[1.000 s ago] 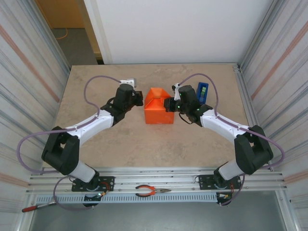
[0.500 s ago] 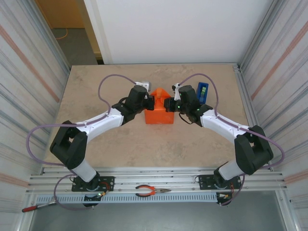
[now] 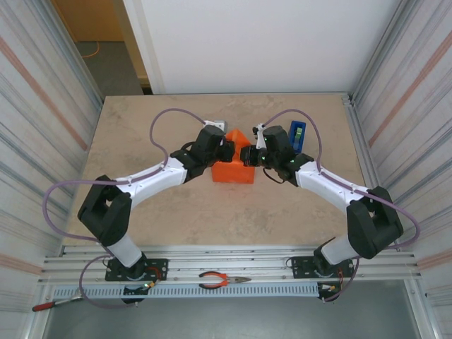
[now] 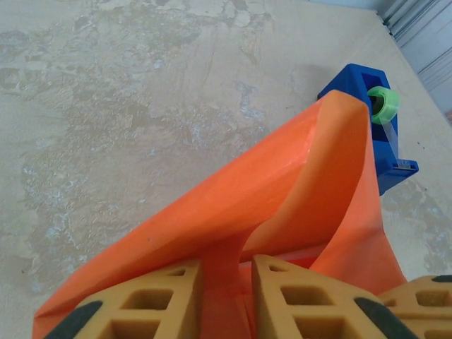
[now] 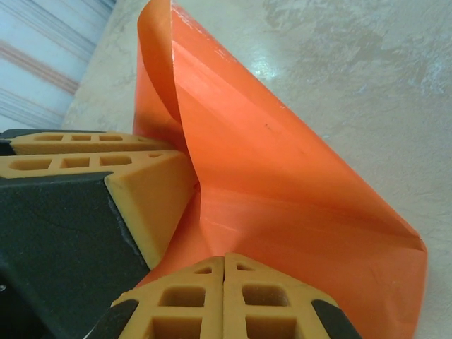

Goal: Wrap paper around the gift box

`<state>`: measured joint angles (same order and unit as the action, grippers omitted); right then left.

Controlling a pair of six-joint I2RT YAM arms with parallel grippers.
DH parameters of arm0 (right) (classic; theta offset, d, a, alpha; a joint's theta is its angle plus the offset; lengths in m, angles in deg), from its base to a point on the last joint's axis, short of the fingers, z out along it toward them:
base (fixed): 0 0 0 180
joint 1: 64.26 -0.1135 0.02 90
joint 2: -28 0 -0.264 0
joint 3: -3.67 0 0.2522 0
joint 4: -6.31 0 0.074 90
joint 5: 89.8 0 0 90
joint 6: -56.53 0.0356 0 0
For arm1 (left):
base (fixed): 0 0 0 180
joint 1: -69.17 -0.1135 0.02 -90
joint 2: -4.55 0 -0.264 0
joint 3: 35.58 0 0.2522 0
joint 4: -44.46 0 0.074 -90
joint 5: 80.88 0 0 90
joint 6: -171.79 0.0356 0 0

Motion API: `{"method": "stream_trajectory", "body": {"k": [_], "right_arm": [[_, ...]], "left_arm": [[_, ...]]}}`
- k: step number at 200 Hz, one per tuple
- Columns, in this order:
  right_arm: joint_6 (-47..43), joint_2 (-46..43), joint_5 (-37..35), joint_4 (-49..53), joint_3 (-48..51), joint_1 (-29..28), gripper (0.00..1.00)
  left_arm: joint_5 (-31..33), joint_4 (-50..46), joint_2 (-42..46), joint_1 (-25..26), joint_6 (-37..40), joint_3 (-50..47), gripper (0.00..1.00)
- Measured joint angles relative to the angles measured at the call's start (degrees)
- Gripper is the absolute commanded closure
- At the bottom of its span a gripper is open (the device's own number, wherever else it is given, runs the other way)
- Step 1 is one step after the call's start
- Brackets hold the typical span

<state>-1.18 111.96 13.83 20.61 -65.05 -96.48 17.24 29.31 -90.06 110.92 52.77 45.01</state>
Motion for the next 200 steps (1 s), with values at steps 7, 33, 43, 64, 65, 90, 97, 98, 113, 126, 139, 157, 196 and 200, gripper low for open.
{"method": "stream_trajectory", "body": {"k": [7, 33, 43, 64, 65, 90, 97, 98, 113, 126, 139, 157, 196, 200], "right_arm": [[0.15, 0.00, 0.13, 0.09, -0.02, 0.00, 1.00], [0.28, 0.02, 0.35, 0.15, -0.02, 0.00, 1.00], [0.28, 0.02, 0.35, 0.13, -0.02, 0.00, 1.00], [0.28, 0.02, 0.52, 0.17, -0.02, 0.02, 1.00], [0.28, 0.02, 0.55, 0.17, -0.02, 0.04, 1.00], [0.31, 0.02, 0.74, 0.15, -0.02, 0.09, 1.00], [0.31, 0.02, 0.79, 0.15, -0.02, 0.09, 1.00], [0.31, 0.02, 0.79, 0.15, -0.02, 0.09, 1.00], [0.33, 0.00, 0.96, 0.22, 0.00, 0.09, 1.00], [0.50, 0.00, 1.01, 0.35, 0.00, 0.11, 1.00], [0.66, -0.13, 1.14, 0.55, 0.00, 0.11, 1.00], [0.85, -0.33, 2.34, 0.85, 0.00, 0.72, 1.00], [2.12, -1.27, 9.03, 3.04, -0.02, 4.17, 1.00], [2.19, -1.49, 9.53, 3.58, -0.02, 4.50, 1.00]], "left_arm": [[0.00, 0.35, -0.13, 0.02, -0.33, 0.00, 0.71], [0.55, 1.66, -0.17, 0.39, -1.25, -0.46, 0.67], [0.94, 2.49, -0.11, 0.66, -1.29, -0.87, 0.65], [1.53, 4.94, 0.33, 1.05, -1.27, -2.36, 0.62], [1.57, 5.09, 0.35, 1.09, -1.27, -2.43, 0.62], [2.19, 6.10, 0.48, 1.40, -1.07, -2.89, 0.61], [2.43, 6.10, 0.48, 1.55, -0.81, -2.91, 0.61], [2.45, 6.10, 0.48, 1.57, -0.81, -2.91, 0.61], [3.56, 6.10, 0.44, 2.01, -0.17, -2.99, 0.62], [4.98, 6.14, 0.42, 2.56, 0.74, -3.13, 0.61], [7.02, 6.12, 0.22, 3.37, 1.92, -3.17, 0.62], [10.03, 6.19, -0.17, 4.48, 3.74, -3.21, 0.62], [15.67, 7.72, -1.86, 6.95, 7.41, -3.21, 0.62], [16.15, 7.91, -2.01, 7.15, 7.72, -3.21, 0.62]]}}
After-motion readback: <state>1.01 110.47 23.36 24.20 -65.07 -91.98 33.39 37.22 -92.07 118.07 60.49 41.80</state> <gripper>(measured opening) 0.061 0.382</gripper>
